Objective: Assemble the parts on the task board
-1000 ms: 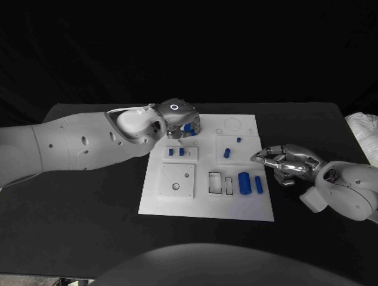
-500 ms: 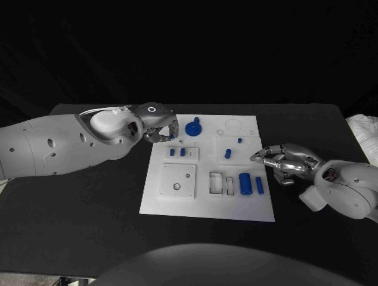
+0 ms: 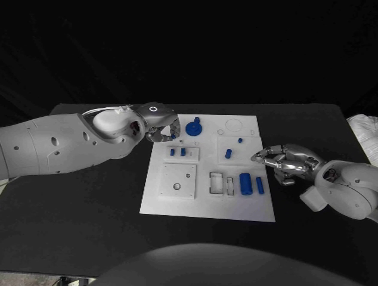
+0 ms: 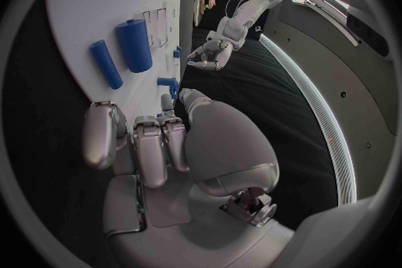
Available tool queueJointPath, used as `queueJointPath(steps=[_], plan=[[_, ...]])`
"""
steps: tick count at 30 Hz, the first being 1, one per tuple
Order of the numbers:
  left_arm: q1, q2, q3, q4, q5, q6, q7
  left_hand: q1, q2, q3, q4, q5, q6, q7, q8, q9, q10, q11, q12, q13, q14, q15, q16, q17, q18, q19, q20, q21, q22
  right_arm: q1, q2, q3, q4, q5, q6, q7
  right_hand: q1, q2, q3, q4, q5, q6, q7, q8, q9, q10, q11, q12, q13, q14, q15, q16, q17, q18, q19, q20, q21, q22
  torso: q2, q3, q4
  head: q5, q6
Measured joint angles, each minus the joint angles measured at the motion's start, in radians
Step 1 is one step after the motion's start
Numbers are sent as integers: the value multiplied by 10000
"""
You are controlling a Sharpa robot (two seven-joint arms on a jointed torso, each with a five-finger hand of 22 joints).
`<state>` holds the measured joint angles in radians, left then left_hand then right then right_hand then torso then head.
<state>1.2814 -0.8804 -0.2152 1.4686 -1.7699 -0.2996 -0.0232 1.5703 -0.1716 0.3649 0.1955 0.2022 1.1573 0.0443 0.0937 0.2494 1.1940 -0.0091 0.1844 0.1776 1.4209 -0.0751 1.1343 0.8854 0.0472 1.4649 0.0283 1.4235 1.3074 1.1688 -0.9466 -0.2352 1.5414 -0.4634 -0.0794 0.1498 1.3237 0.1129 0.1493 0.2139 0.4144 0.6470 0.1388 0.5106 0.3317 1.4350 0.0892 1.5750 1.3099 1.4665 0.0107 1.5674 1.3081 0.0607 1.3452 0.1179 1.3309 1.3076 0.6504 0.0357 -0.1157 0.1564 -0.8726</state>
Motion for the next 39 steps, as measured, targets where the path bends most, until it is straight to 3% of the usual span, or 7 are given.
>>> queueJointPath(steps=[13,39], plan=[[-299,720,6,-587,-6,-119,-27,0,0,-1,0,0,0,0,0,-16,-3,1,-43,-18,-36,-36,-39,-67,0,0,0,0,0,0,-4,1,-12,1,29,-6,0,0,0,0,0,0,0,0,0,0,0,1,2,0,0,0,-1,0,0,0,-11,-1,6,-10,-2,26,0],[-384,1011,18,-921,-82,-232,-107,-12,-12,27,-27,0,-36,36,-54,-56,29,36,-103,-49,-72,-72,-221,-279,-1,0,0,-100,0,-1,-40,1,-9,2,50,-19,0,0,0,0,0,0,0,0,-1,0,0,9,0,0,0,0,-4,0,0,0,-10,-3,8,-15,-16,33,0]])
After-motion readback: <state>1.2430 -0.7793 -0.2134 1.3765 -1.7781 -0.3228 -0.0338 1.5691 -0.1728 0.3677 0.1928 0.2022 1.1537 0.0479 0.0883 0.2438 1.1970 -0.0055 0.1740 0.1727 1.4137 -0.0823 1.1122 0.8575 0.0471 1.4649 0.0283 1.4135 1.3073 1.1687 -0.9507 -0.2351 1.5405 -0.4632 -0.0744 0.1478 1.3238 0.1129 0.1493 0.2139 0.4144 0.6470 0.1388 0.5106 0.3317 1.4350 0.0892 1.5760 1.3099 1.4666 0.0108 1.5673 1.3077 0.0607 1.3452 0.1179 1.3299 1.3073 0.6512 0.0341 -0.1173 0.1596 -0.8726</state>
